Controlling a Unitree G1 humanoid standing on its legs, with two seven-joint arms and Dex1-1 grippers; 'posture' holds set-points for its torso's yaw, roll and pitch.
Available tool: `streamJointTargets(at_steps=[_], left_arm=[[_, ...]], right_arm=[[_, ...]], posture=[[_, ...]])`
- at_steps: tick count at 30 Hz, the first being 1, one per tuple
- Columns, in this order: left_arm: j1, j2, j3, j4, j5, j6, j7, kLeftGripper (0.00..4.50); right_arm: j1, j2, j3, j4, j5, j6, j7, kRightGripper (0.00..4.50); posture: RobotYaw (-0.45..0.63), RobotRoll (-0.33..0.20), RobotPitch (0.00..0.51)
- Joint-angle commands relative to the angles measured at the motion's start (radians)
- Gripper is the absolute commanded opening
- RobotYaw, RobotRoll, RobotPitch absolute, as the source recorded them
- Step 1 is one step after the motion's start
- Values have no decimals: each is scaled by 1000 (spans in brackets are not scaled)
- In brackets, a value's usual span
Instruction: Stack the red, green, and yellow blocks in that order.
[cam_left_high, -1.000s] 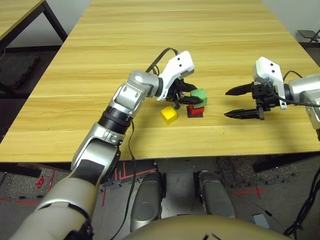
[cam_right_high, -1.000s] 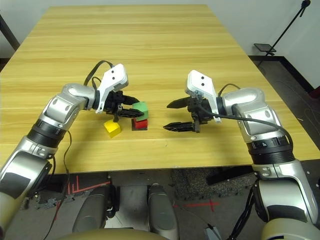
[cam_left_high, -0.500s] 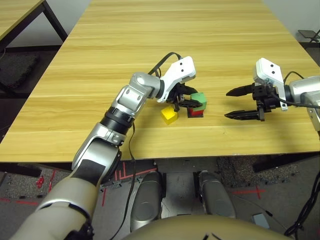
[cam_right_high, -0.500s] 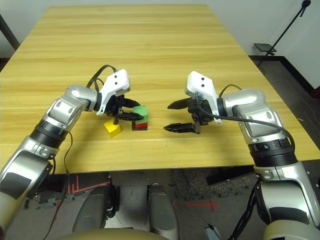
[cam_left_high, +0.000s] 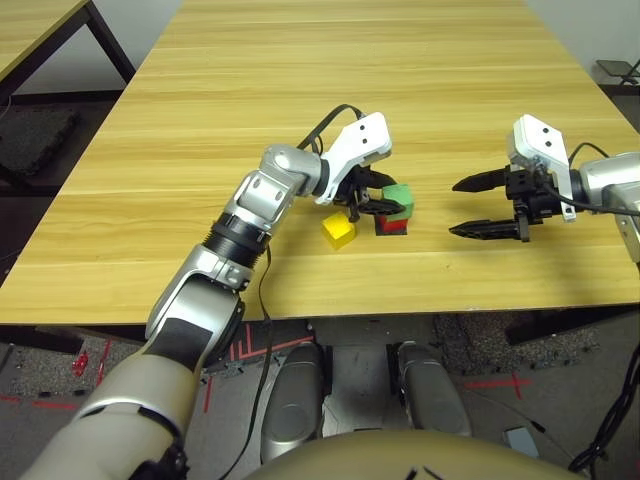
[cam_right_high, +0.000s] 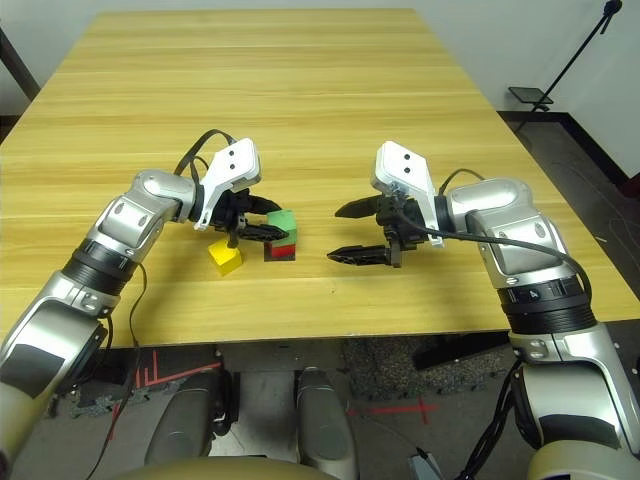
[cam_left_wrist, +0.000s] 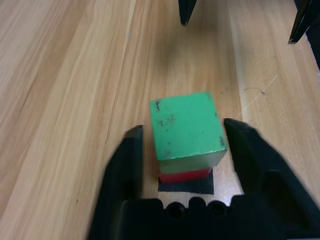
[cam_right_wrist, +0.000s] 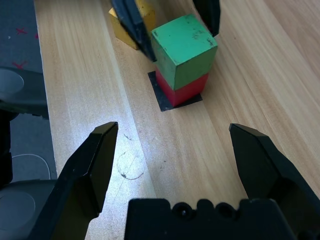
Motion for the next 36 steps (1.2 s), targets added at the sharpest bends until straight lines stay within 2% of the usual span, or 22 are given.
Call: streamJointTargets(at_steps=[1,5,10,14,22,30,34,36], left_arm=[[28,35,5,-91,8,74,13,4447],[81,101,40,-285,-13,235,59,4447],[211,177,98,-551,-27,493,182,4447],[305,209,120,-671,-47,587,249,4447],[373,231,87,-627,-40,546,315,4447],[400,240,32,-549,-31,444,312,4447],[380,204,58,-544,-63,464,328,3642],[360,202,61,-530,-67,454,321,2910]], right_arm=[[-7,-11,-3,28,-3,-29,9,4500],[-17,-6,2,54,-9,-51,11,4500],[-35,14,14,86,-12,-69,13,4500],[-67,34,26,131,-21,-92,24,4500],[-106,75,45,177,-39,-112,36,4500],[-91,74,28,175,-38,-112,18,4500],[-66,57,20,147,-26,-103,21,4500],[-53,54,18,133,-20,-97,20,4500]], posture=[[93,-89,90],[123,-86,84],[147,-83,82],[185,-81,86],[205,-85,85],[164,-76,74],[159,-73,79],[154,-71,81]])
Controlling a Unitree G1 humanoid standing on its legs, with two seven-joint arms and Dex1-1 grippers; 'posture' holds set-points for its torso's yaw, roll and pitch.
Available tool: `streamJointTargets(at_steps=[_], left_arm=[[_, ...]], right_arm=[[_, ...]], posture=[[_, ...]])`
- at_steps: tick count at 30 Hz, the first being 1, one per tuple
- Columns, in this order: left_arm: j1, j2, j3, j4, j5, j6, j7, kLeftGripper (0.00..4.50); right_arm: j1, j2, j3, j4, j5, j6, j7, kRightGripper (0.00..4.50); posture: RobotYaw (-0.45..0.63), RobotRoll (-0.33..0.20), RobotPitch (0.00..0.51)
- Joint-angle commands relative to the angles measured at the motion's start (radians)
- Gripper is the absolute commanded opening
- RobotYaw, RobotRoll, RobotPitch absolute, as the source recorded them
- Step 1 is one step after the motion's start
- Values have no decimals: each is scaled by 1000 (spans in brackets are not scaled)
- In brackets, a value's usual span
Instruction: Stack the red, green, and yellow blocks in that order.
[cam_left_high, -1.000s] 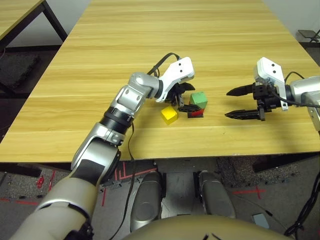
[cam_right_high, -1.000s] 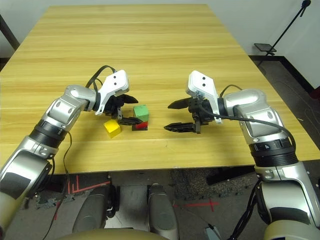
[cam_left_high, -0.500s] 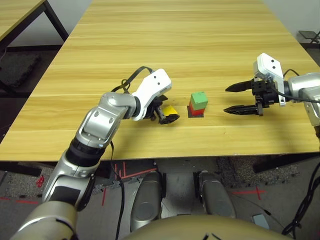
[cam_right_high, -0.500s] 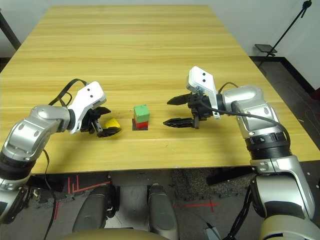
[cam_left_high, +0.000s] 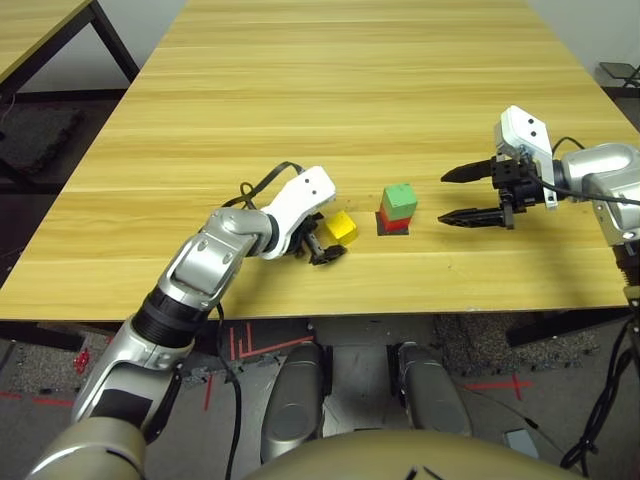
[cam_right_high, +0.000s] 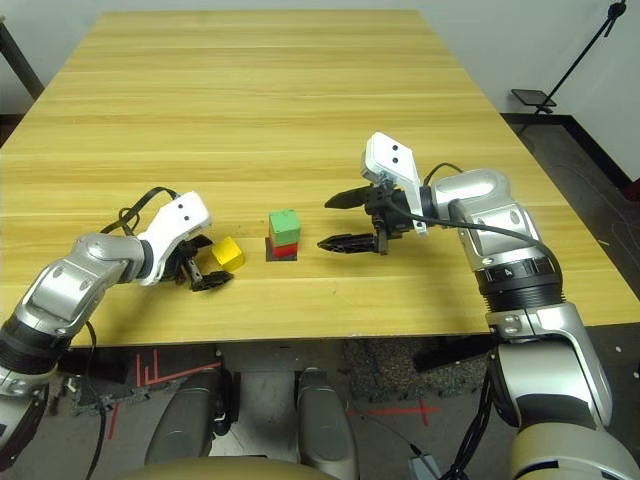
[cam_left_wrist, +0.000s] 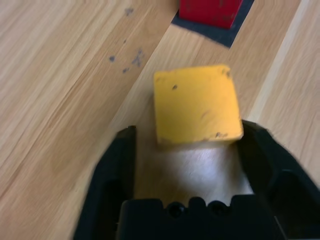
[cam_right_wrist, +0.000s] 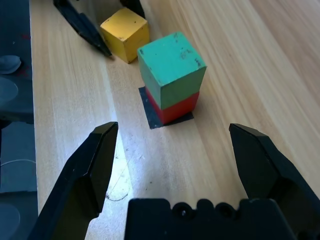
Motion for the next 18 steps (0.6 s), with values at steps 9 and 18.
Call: streamJointTargets(at_steps=[9,18], left_arm=[[-269,21,60,28,-95,57,-86,2053],[-465,-20,2,187,-100,20,-167,2053]], right_arm=[[87,-32,-55,-114,35,45,-20,4500],[136,-59,-84,-166,56,77,-53,4500]], posture=[[119,-61,82],[74,-48,77]])
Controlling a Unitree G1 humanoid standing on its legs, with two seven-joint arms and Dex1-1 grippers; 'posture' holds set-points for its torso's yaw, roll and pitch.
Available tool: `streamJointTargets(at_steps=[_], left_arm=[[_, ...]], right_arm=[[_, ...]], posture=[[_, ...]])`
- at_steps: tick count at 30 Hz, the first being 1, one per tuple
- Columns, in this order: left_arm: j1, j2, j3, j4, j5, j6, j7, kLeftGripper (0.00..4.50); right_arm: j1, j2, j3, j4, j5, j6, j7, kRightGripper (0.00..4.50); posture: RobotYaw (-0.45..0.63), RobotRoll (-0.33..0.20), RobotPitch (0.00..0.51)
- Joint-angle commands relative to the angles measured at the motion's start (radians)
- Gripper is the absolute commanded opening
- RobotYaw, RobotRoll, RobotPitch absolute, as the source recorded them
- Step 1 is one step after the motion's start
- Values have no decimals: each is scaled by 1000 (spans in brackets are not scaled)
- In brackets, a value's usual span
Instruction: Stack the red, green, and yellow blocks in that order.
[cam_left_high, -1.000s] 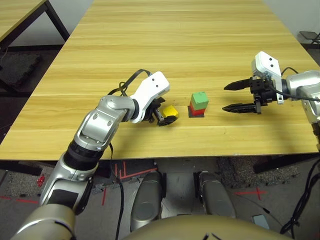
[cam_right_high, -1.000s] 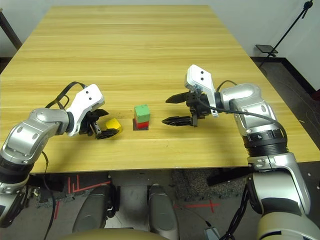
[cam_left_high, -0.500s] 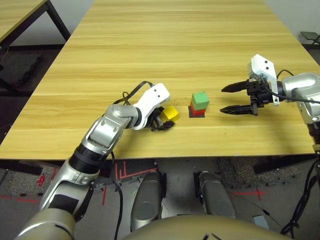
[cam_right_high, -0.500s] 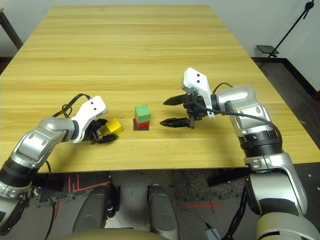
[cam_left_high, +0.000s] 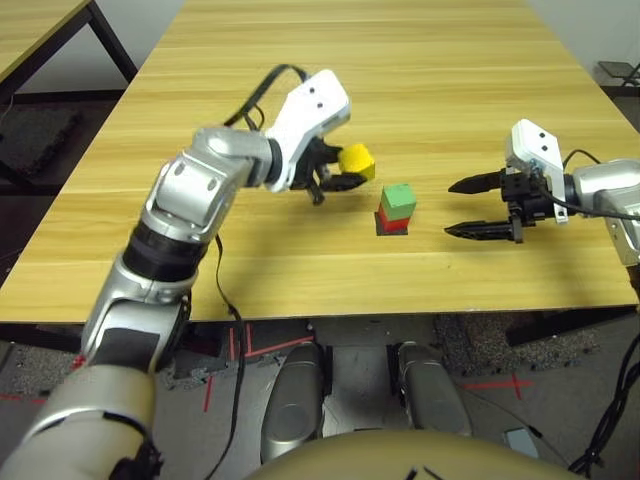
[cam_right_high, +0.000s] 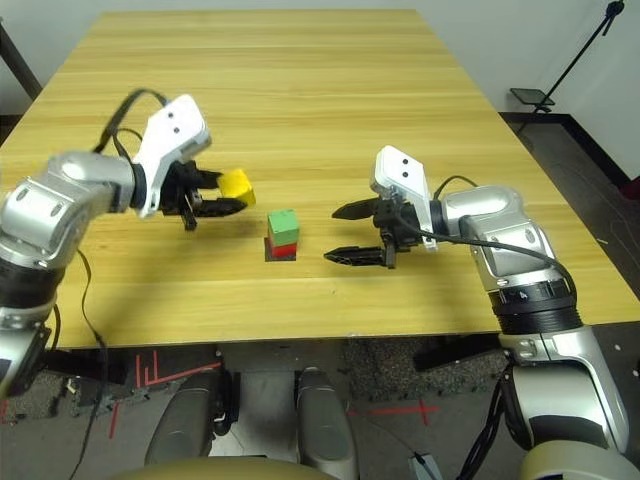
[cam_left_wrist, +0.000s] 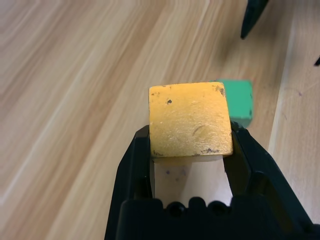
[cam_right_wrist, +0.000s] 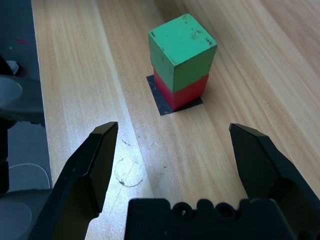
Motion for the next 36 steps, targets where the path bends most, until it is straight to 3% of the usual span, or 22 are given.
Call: streamJointTargets(at_steps=[1,13,36], left_arm=[[-35,-47,-37,75,-8,-23,-24,2053],[-116,-186,-129,250,44,-114,-65,2053],[-78,-191,-166,242,63,-102,-96,2053]], right_arm=[[22,-20,-24,-26,16,17,-16,4500],[99,-41,-66,-98,37,56,-59,4500],[135,-51,-72,-142,68,83,-100,4500]], posture=[[74,-48,77],[0,-31,79],[-18,-17,103]])
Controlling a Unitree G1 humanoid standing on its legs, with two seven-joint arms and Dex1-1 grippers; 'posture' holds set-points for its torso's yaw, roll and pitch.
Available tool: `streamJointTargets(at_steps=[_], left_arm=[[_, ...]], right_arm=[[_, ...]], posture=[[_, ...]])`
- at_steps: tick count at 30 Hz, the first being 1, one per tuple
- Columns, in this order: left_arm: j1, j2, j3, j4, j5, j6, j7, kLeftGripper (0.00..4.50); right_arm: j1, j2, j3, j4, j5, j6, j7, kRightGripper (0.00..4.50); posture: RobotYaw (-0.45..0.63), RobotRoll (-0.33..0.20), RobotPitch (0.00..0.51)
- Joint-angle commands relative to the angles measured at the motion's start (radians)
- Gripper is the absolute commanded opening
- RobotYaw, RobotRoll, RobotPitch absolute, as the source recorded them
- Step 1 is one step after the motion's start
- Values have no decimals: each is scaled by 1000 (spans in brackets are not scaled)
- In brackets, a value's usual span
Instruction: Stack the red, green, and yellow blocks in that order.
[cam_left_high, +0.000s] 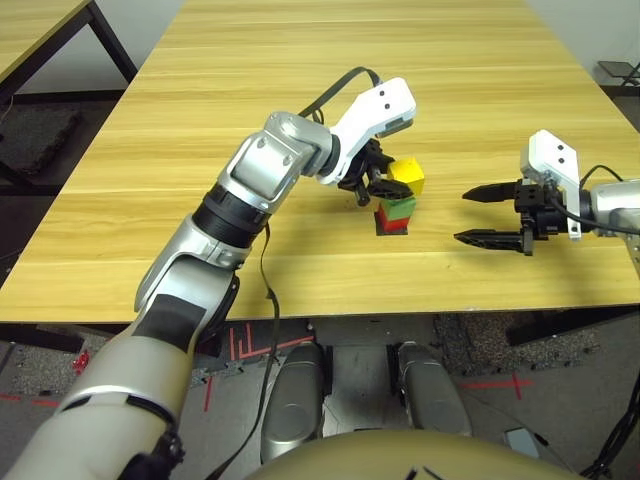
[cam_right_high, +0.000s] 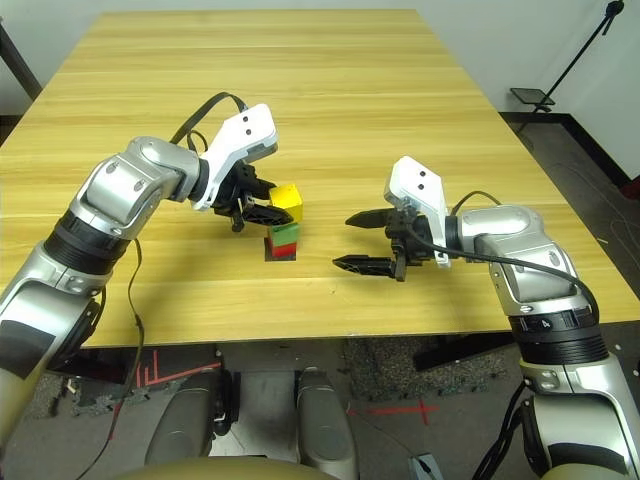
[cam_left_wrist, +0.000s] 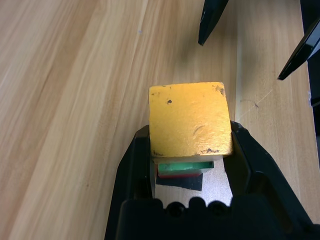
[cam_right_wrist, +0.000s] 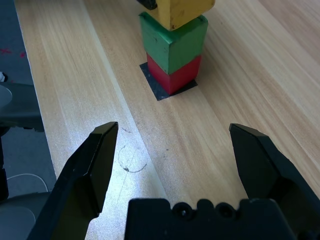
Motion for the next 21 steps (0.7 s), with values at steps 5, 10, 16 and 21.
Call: streamJointTargets(at_steps=[5,10,16,21], left_arm=[[21,-7,-25,30,24,-41,-8,2053],[23,0,-40,39,48,-66,-16,3363],[69,21,184,-177,-45,98,95,4469],[183,-39,560,-405,-96,245,365,4469]], right_arm=[[23,-13,-20,-30,22,22,-11,4500],[16,-18,-27,-18,20,20,-14,4500],[2,-38,-100,16,35,33,-44,4500],[-17,-2,-284,145,77,40,-206,4500]], posture=[[-23,-16,106],[-18,-22,102],[-5,-44,91],[28,-74,84]])
